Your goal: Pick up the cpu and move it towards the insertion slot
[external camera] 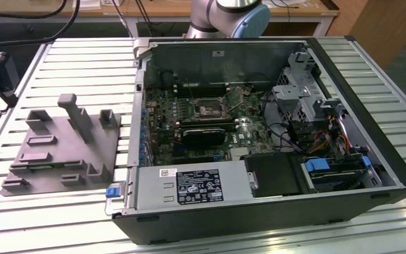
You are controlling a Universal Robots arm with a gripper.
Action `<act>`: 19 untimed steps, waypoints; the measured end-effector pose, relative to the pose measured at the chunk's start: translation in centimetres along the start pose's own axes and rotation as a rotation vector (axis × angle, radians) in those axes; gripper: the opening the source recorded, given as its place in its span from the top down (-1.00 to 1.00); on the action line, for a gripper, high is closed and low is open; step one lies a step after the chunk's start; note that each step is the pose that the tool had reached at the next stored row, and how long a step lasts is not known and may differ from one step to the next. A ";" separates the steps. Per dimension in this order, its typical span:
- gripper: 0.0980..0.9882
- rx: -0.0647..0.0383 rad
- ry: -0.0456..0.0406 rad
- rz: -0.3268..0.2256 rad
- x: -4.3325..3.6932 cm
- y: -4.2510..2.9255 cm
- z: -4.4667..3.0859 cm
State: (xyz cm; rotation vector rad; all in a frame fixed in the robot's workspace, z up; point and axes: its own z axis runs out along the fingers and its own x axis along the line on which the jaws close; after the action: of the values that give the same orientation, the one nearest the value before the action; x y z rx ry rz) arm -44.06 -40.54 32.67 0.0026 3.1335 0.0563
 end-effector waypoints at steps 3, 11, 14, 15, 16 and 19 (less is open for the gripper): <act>0.00 0.000 0.0000 0.000 -0.01 0.02 -0.56; 0.00 0.000 0.0000 0.000 -0.01 0.08 -1.84; 0.00 0.000 0.0000 0.000 -0.02 0.09 -2.31; 0.00 0.000 0.0001 0.000 -0.02 0.10 -2.47; 0.00 0.000 0.0000 0.000 -0.02 0.11 -2.62; 0.00 0.000 0.0001 0.000 -0.02 0.12 -3.10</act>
State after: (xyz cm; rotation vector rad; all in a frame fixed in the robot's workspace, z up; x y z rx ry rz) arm -44.06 -40.53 35.77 0.0027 3.1336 0.0562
